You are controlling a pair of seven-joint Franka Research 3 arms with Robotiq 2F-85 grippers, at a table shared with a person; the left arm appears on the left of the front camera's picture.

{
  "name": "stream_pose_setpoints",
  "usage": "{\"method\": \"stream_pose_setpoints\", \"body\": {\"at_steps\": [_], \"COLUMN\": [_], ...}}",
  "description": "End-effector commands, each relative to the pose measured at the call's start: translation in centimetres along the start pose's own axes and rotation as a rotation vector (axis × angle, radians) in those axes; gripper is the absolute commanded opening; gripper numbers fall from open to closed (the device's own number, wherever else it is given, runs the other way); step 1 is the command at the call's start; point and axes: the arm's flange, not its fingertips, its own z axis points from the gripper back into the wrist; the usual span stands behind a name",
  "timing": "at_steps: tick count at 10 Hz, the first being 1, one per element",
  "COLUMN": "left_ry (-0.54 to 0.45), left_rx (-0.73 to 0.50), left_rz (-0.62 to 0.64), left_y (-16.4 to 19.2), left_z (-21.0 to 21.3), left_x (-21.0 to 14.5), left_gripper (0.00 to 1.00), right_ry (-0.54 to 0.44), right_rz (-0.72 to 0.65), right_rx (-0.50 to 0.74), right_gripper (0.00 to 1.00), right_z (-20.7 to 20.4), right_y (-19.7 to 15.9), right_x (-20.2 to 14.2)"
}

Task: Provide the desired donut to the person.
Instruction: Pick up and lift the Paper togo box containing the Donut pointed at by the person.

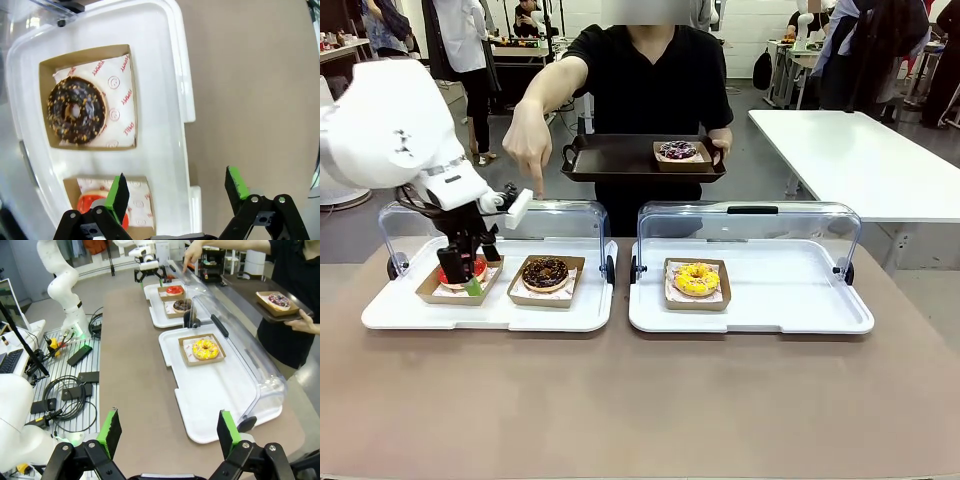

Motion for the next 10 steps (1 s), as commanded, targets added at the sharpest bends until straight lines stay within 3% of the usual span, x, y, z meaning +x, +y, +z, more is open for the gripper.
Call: {"method": "stream_pose_setpoints", "body": {"at_steps": [1, 10], "left_ry": [0.039, 0.096], "left_rx": [-0.003, 0.038], "left_rz": [-0.061, -0.115], "left_y": [2.0, 2.9], "left_z": [-2.0, -6.1], "left_x": [0.8, 1.5], "left_gripper": [1.0, 1.0], "right_ry": [-0.019, -0.019], "right_rz": [0.003, 0.003], "right_rx": [-0.001, -0.001], "right_gripper": [1.0, 1.0], "right_z": [0.0, 0.0], "right_y": [0.0, 0.0], "right_x": [-0.1, -0.1]}}
